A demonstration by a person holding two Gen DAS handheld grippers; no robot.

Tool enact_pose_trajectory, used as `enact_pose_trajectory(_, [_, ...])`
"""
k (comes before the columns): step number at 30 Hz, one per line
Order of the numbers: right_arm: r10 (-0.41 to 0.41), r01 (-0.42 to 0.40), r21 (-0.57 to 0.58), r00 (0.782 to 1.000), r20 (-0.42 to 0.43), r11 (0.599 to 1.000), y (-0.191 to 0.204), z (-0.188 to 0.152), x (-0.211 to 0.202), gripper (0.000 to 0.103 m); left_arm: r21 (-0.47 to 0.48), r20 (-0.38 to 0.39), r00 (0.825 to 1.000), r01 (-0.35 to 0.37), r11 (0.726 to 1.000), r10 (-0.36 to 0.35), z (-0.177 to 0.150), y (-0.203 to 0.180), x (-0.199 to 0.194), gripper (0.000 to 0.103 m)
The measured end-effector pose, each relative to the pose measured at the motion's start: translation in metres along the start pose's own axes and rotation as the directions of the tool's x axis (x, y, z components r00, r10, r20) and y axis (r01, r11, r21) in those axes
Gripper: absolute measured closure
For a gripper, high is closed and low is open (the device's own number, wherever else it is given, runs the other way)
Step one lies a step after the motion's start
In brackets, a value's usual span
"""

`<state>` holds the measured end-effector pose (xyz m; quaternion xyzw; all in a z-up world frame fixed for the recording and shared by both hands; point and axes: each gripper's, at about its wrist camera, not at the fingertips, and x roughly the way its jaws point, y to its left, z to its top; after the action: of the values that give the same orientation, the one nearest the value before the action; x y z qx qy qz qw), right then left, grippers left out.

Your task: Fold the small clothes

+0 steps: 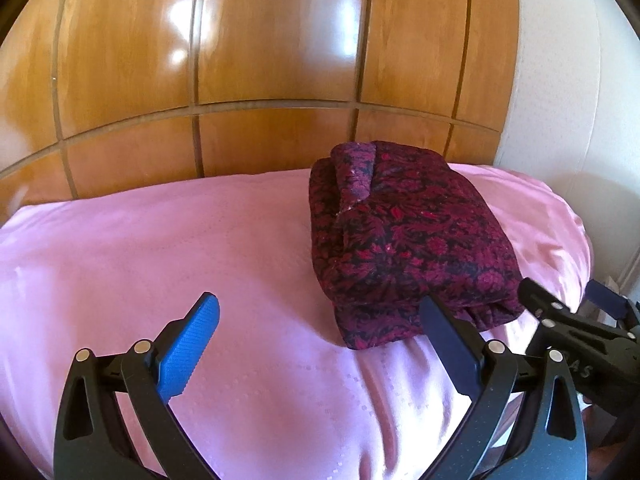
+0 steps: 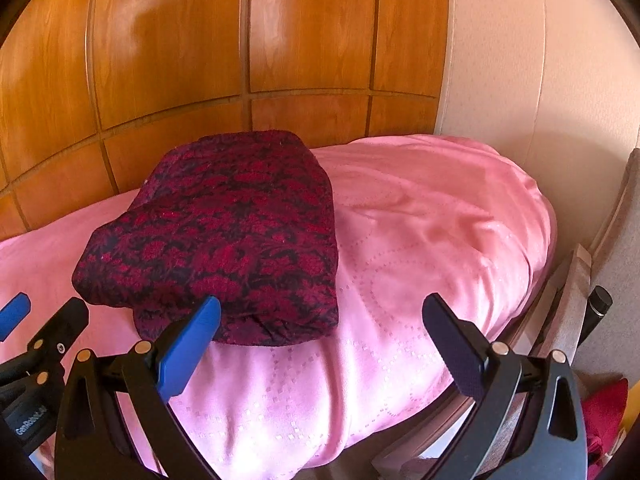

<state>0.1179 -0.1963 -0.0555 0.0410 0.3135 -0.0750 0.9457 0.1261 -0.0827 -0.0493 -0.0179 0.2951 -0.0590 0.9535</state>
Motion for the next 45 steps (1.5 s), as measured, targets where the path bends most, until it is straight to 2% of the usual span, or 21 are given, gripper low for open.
enact_pose_trajectory(20, [0.020,-0.020,0.007,1.000,0.022,1.000,0.004,-0.008,-0.006,0.002,-0.038,-0.034,0.999,-0.016,0.999,0.014,-0.004,0.012,0.005,0.004])
enact_pose_trajectory(24, [0.021,-0.021,0.006,0.999,0.025,1.000,0.004,-0.008,-0.007,0.002,-0.050,-0.031,1.000,-0.004,0.999,0.003,-0.005,0.014,0.005,0.004])
enact_pose_trajectory(30, [0.027,-0.027,0.005,0.999,0.025,1.000,0.004,-0.007,-0.005,0.002,-0.032,-0.013,0.999,-0.034,0.999,0.033,-0.003,0.012,0.001,0.004])
enact_pose_trajectory(45, [0.035,-0.036,0.005,0.999,0.033,0.999,0.005,-0.005,-0.007,0.002,-0.030,-0.007,0.999,-0.038,0.999,0.038,-0.002,0.014,-0.002,0.004])
